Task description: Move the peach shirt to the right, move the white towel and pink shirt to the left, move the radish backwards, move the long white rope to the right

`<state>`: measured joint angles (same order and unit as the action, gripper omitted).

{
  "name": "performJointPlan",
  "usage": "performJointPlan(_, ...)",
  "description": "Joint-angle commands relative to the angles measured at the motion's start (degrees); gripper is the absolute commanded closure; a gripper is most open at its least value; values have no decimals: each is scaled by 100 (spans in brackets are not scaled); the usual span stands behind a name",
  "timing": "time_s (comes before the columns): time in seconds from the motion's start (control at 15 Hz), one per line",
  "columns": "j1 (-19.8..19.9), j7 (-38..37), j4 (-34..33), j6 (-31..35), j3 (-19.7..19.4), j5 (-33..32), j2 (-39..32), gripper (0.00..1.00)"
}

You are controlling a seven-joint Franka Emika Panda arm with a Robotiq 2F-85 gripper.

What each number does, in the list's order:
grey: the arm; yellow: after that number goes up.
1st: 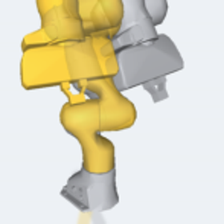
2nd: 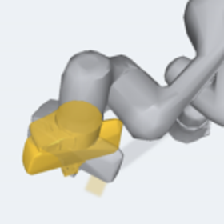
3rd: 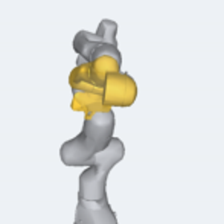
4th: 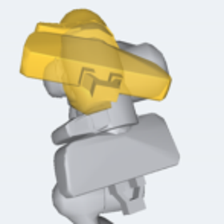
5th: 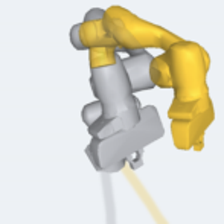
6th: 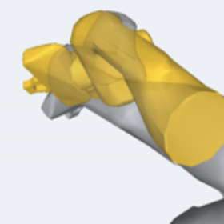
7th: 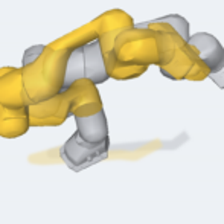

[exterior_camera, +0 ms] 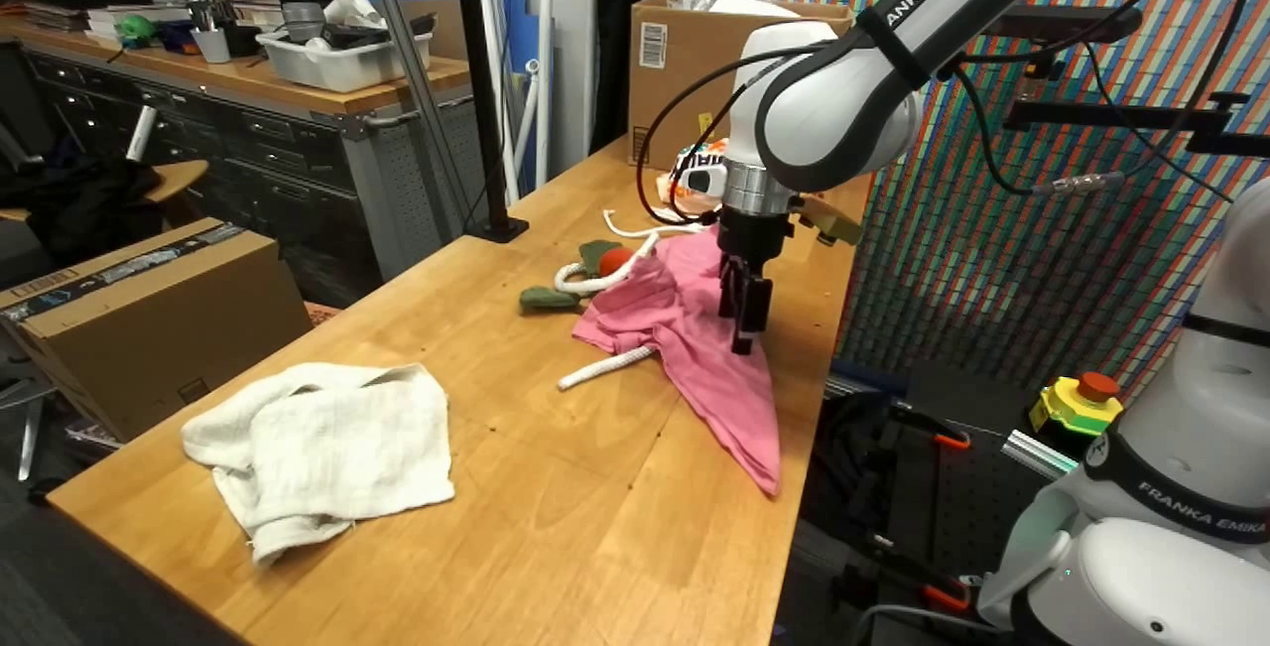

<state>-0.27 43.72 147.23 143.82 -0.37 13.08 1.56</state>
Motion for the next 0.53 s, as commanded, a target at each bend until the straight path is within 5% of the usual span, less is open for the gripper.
performJointPlan(0.0,-52,191,158,544,29,132,-121,0)
performJointPlan(0.47,-47,113,212,803,96,94,-161,0)
